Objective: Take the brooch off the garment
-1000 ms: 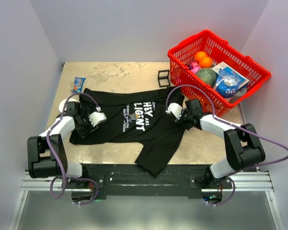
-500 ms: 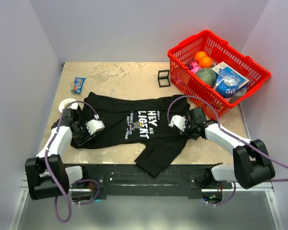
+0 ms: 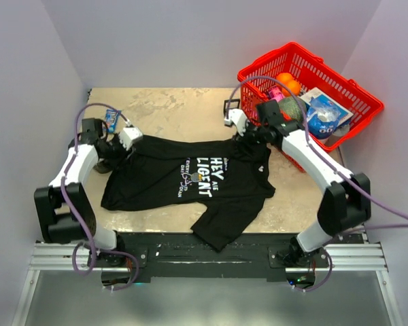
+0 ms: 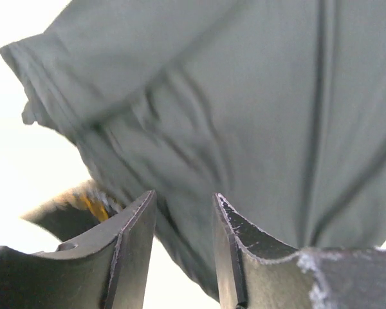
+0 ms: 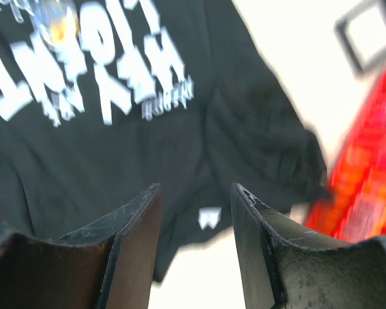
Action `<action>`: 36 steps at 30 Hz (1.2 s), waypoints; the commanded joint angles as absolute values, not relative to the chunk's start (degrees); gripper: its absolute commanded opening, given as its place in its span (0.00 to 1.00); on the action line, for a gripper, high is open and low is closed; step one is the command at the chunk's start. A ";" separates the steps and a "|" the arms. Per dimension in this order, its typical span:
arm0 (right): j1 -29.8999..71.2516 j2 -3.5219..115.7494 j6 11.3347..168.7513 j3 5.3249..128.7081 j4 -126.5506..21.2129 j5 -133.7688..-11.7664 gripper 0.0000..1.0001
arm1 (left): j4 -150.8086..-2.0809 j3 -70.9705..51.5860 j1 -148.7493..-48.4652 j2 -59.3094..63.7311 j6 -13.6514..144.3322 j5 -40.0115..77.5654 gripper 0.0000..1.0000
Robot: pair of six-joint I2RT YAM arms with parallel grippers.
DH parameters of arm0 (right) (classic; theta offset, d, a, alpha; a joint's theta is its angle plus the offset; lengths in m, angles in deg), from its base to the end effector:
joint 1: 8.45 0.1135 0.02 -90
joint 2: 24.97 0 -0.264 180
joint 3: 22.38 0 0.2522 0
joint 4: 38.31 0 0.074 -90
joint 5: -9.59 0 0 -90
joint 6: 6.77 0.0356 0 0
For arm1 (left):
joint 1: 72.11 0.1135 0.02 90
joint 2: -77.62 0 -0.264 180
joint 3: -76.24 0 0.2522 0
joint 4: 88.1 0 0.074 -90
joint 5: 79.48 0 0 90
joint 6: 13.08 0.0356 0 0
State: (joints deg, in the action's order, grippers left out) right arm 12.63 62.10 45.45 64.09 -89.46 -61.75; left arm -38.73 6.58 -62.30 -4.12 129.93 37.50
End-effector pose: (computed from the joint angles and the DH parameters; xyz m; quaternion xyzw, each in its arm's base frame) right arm 0.2995 0.1277 0.2899 -0.5044 0.7859 0.1046 0.3421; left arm 0.2779 0.0317 0.2291 0.4004 0.8550 -0.0680 0.3225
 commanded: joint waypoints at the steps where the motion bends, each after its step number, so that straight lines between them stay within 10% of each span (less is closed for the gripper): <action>1: 16.06 70.73 48.86 72.76 -89.10 -53.61 0.51 | -41.21 -6.66 -63.57 -9.65 119.48 50.75 0.45; 10: 23.18 84.97 52.38 76.55 -71.53 -46.92 0.53 | -55.61 -4.59 -65.07 -16.33 87.48 54.72 0.45; 36: 29.25 93.42 58.53 76.37 -73.78 -47.10 0.62 | -58.79 0.78 -67.19 -16.52 87.82 53.06 0.43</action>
State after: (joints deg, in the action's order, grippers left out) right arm 29.35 95.30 57.86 76.77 -72.30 -47.72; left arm -56.91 0.68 -66.98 -18.30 88.21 53.45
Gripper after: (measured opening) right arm 0.625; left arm 0.433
